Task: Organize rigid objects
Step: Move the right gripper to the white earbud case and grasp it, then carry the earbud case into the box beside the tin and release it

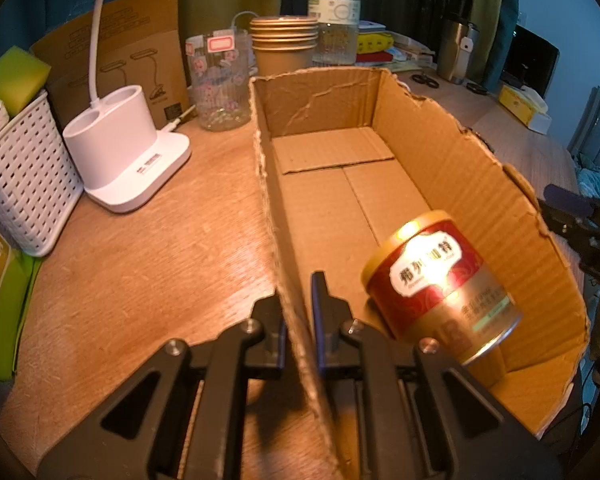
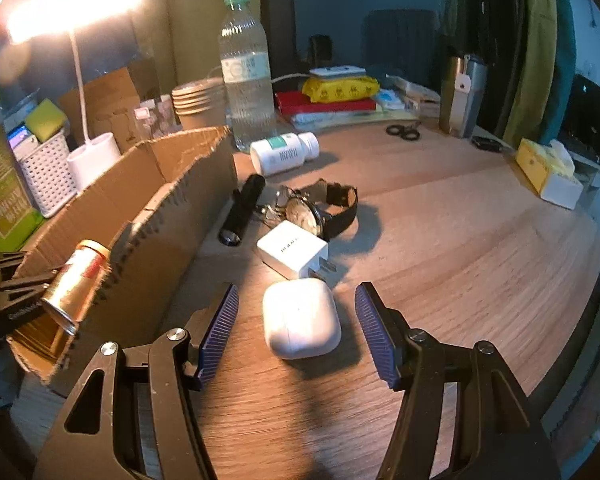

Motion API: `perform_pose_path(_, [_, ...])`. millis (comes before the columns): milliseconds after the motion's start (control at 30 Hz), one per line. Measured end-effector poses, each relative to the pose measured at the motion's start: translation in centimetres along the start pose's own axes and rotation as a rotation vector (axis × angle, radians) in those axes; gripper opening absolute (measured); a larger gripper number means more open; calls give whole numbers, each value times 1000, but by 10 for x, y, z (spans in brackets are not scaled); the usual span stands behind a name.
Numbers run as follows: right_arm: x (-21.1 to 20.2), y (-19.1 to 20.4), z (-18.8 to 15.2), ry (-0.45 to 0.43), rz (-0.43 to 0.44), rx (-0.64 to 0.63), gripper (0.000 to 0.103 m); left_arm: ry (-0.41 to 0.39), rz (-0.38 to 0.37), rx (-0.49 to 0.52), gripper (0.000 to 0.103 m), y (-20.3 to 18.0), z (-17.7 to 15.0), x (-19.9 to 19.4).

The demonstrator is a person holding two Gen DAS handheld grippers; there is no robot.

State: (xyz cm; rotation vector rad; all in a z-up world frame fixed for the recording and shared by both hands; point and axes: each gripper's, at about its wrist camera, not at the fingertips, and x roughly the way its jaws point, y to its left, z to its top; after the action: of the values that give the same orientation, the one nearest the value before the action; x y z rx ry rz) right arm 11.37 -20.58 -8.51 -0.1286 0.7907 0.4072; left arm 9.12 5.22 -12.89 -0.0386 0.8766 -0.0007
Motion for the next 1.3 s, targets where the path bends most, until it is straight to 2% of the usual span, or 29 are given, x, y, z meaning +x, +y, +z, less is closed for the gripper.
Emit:
perform_pose_path(933, [33, -3, -6, 75, -38, -4, 64, 1, 4, -2, 10, 0, 0, 1])
perform_pose_path(1000, [33, -4, -6, 70, -34, -4, 59, 1, 4, -3, 10, 0, 0, 0])
perform_pose_path(1067, [32, -4, -7, 64, -35, -5, 49, 1, 4, -2, 10, 0, 0, 0])
perform_pose_path(1300, [32, -4, -7, 63, -35, -5, 49, 1, 4, -3, 10, 0, 0, 1])
